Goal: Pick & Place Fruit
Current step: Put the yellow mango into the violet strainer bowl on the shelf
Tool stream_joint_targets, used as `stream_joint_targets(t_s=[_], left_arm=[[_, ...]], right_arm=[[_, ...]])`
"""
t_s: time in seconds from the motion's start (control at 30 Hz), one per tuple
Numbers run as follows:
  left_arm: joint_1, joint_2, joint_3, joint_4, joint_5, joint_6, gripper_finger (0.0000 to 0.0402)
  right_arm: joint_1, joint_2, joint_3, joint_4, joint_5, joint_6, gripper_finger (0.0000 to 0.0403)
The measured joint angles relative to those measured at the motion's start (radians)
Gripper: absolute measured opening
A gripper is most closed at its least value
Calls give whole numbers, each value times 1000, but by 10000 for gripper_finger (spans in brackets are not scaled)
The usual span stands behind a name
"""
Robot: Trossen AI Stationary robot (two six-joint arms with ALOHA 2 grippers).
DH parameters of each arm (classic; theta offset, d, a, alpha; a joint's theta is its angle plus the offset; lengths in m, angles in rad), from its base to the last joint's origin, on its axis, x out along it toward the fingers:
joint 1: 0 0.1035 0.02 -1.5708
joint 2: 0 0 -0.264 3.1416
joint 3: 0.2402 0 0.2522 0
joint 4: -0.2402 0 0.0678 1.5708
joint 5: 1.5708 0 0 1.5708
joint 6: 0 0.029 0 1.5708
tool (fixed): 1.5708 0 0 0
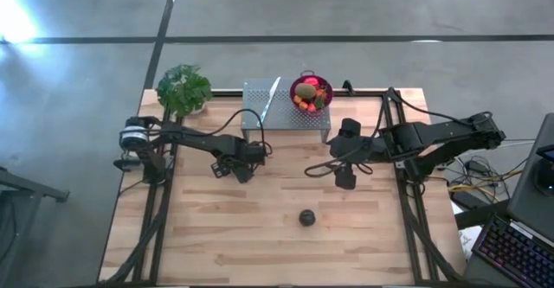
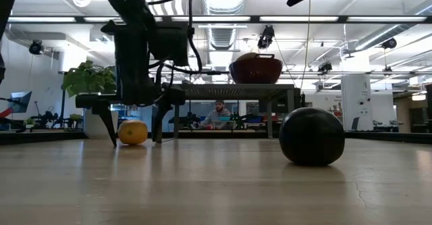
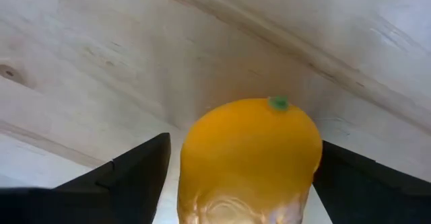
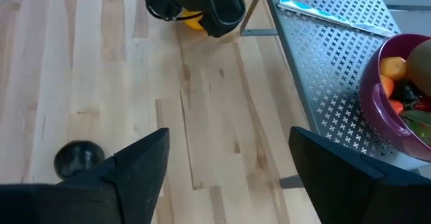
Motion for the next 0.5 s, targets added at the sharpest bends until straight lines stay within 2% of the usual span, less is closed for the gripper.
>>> stream_joint_targets(t_s=[0.13, 0.33, 0.5], left_arm=[[-2, 0, 0, -3, 1, -1, 311], [-6, 1, -1, -13, 1, -5, 258], [-6, 1, -1, -15, 0, -41, 239]], right_arm=[[0, 0, 0, 0, 1, 0, 304], [0, 0, -1, 0, 2, 0, 285], [0, 0, -1, 0, 2, 0, 269]])
